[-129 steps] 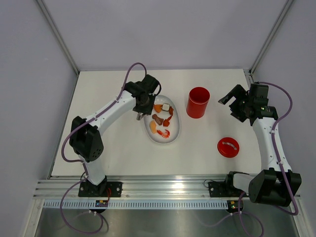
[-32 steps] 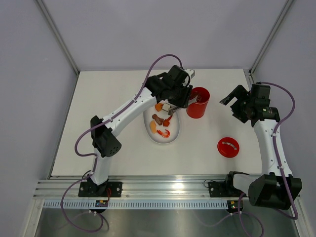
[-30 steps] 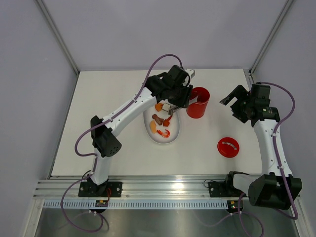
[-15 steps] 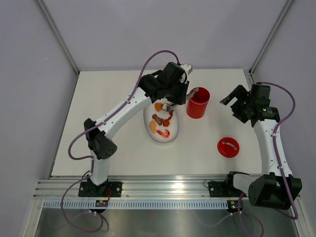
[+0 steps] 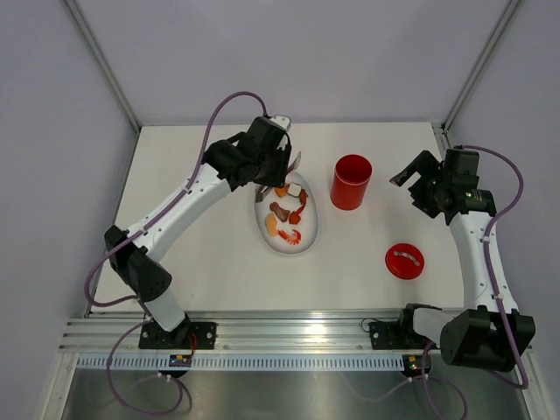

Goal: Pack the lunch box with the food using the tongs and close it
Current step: Place the fake food in the packing box, then pick up the fake food from the plate.

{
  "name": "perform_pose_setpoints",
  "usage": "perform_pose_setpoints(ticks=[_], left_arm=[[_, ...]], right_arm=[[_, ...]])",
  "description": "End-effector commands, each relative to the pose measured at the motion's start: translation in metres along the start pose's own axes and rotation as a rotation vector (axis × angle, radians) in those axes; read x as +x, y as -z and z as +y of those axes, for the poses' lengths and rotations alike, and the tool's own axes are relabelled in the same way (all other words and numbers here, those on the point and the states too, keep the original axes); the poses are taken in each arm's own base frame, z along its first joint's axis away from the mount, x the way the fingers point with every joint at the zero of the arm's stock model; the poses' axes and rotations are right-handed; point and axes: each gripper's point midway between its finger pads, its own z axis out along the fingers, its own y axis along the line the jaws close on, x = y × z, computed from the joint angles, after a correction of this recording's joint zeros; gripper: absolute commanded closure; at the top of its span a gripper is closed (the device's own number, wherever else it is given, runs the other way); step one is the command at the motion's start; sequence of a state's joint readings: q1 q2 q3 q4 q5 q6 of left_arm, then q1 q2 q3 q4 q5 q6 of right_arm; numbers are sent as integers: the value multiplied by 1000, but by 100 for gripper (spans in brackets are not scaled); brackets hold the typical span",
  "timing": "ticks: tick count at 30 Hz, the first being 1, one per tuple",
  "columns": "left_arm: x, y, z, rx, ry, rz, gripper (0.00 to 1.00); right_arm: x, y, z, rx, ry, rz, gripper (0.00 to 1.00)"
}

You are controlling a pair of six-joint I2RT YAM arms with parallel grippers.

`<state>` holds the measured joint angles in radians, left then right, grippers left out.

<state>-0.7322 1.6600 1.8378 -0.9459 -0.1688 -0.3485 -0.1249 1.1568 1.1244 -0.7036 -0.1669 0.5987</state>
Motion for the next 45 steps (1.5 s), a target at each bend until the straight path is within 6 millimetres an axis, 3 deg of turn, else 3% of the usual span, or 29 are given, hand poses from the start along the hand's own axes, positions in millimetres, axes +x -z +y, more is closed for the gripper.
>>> perform_pose_setpoints(ticks=[1,5,14,26,38,45], left_arm=[[16,-29,9,-70,-10,43,55],[27,-47,12,-101,-23,86,51],[47,-61,41,-228,28,138,46],[68,-82,56,-89,212,191,45],[71,-94,41,18,268,204,45],[72,-103,45,0,271,212,45]], right_arm=[[-10,6,12,-40,13,-37,0],[-8,6,10,-36,15,-34,1],[-7,5,10,-33,13,-31,1],[-10,6,12,-37,14,-31,1],[-10,5,15,-46,14,-26,1],[-9,4,15,-43,16,-23,0]])
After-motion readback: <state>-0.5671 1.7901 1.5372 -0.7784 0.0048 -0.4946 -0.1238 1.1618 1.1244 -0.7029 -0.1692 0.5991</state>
